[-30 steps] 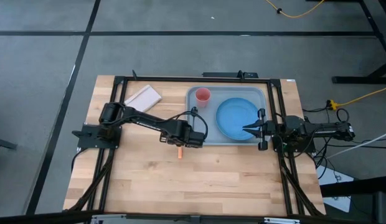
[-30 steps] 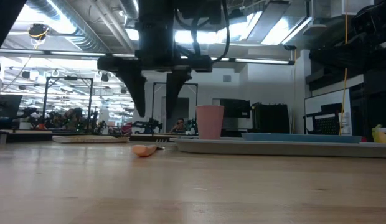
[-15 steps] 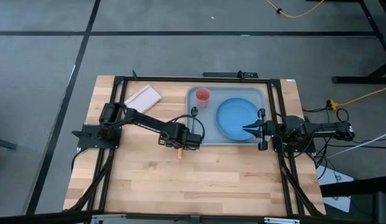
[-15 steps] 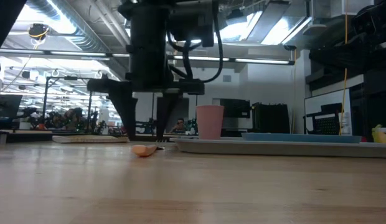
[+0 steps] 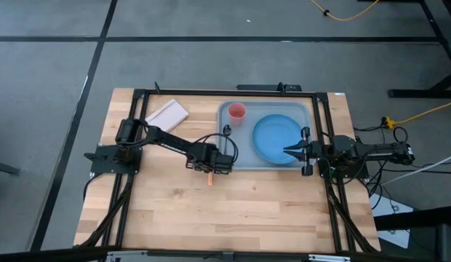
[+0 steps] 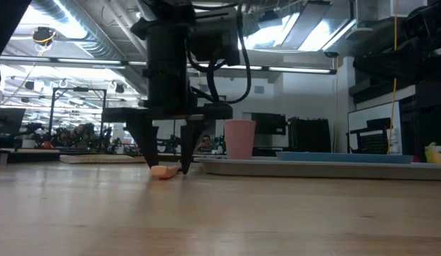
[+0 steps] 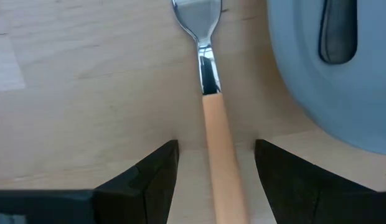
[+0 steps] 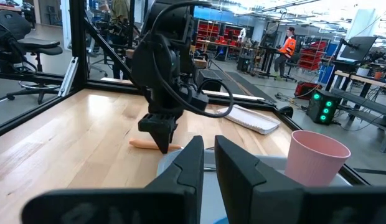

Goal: Pick and place plate/cup/fork/spoon on tray
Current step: Put the yellow fork on the gray serving tray to the right of the black spoon

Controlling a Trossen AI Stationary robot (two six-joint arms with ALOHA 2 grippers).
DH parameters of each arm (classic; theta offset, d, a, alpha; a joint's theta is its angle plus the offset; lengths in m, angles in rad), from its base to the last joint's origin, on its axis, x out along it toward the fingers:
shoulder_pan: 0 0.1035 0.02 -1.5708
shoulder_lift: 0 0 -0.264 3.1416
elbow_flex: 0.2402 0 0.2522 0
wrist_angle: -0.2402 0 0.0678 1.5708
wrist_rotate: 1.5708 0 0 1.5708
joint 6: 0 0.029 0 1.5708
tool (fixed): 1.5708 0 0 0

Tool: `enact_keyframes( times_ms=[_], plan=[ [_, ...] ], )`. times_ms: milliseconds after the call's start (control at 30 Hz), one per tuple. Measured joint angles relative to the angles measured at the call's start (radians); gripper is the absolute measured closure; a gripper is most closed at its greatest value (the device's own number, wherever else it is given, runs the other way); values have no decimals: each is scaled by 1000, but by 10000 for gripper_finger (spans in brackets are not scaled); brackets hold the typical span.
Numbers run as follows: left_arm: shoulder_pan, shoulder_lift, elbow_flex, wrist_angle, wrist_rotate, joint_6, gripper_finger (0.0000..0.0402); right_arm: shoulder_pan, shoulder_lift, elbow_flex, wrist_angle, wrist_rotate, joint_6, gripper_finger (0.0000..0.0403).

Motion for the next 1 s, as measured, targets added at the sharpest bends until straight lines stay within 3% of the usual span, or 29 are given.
enact_keyframes(
  times_ms=[467, 1000],
  plan=[
    [0, 0, -6, 7, -2, 0, 195, 0, 0, 0, 0, 0, 0, 357],
    [-3, 2, -8, 5, -9, -9, 228, 0, 0, 0, 0, 0, 0, 357]
  ],
)
